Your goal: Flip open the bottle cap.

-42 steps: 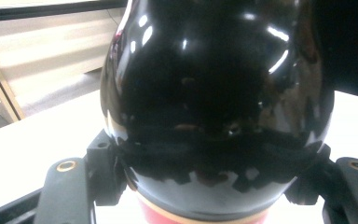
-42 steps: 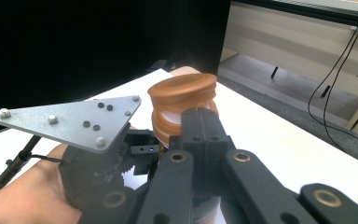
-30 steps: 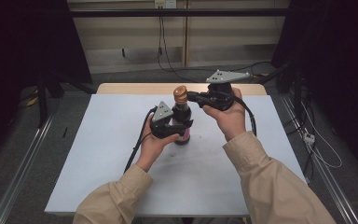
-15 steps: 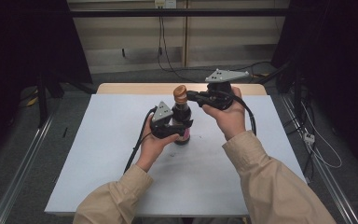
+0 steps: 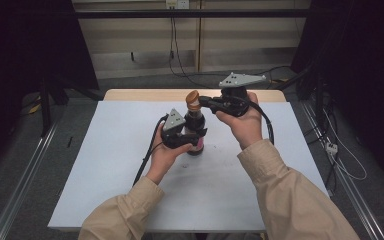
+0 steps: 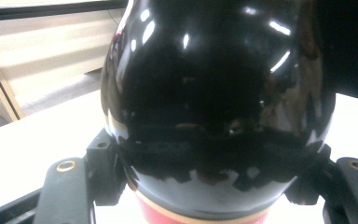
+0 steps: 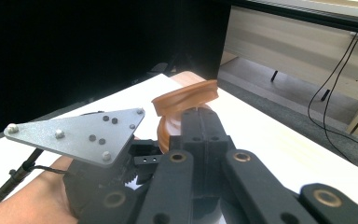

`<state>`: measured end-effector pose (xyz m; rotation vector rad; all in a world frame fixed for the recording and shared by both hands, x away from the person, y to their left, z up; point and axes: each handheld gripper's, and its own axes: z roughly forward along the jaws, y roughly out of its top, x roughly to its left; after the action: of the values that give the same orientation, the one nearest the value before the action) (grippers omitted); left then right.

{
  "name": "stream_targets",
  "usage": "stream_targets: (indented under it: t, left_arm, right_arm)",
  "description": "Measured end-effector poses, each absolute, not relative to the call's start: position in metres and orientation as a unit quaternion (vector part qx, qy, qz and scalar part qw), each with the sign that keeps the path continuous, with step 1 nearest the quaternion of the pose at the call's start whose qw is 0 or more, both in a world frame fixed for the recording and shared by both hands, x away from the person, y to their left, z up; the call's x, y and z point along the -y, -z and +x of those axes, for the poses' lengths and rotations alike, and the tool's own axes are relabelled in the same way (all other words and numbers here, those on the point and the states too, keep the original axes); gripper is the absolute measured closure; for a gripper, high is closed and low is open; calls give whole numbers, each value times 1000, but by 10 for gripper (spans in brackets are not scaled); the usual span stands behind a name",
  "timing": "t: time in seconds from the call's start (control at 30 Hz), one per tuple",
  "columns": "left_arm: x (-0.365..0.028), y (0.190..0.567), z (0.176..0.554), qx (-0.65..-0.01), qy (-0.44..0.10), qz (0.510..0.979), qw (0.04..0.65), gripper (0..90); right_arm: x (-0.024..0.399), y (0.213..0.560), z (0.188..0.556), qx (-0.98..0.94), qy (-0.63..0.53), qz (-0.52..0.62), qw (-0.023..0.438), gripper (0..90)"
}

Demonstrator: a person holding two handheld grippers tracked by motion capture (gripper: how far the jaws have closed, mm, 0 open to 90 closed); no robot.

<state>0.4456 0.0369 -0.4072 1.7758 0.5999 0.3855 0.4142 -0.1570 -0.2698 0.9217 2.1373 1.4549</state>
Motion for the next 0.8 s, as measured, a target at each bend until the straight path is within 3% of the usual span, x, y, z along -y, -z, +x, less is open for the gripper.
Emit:
stream_targets:
  t: [0.8]
  left_arm:
    - [-37, 407, 446, -259, -164, 757, 576, 305]
  right_arm:
    - [156, 268, 415, -764, -519, 328, 199, 900]
